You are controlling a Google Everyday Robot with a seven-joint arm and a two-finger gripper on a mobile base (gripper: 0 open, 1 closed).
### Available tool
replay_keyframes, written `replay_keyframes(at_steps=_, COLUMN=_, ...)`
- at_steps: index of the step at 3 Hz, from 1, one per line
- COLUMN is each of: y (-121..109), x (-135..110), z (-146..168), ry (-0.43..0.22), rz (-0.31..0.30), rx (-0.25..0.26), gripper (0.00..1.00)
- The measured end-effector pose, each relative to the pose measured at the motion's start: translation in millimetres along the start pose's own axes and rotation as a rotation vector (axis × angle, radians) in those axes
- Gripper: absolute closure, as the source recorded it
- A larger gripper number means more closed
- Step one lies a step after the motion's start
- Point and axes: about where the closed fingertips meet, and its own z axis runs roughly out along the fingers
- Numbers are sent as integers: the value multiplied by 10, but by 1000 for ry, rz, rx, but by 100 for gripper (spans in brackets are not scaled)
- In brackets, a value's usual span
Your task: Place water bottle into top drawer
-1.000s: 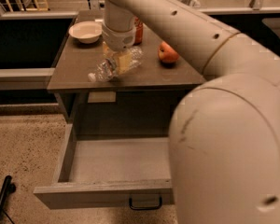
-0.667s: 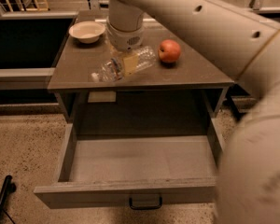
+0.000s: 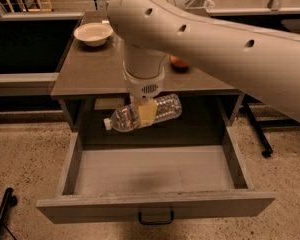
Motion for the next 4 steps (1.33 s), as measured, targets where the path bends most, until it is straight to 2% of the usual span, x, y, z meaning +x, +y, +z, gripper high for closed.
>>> replay_keyframes(at_steps=1, y=56, x=10, z=72, ry=9, rz=4, rx=-17, gripper=100)
replay_keyframes(at_steps=2, y=21, x=38, z=186, ry=-92, rz=-14, rx=-43, gripper=100)
replay_keyframes(at_steps=3, y=159, x=23, z=734, ry=-290, rz=-29, rx=-94, gripper=100)
replay_keyframes(at_steps=4, y=129, x=-71, z=1284, ry=-382, rz=-8, rx=-57, gripper=100)
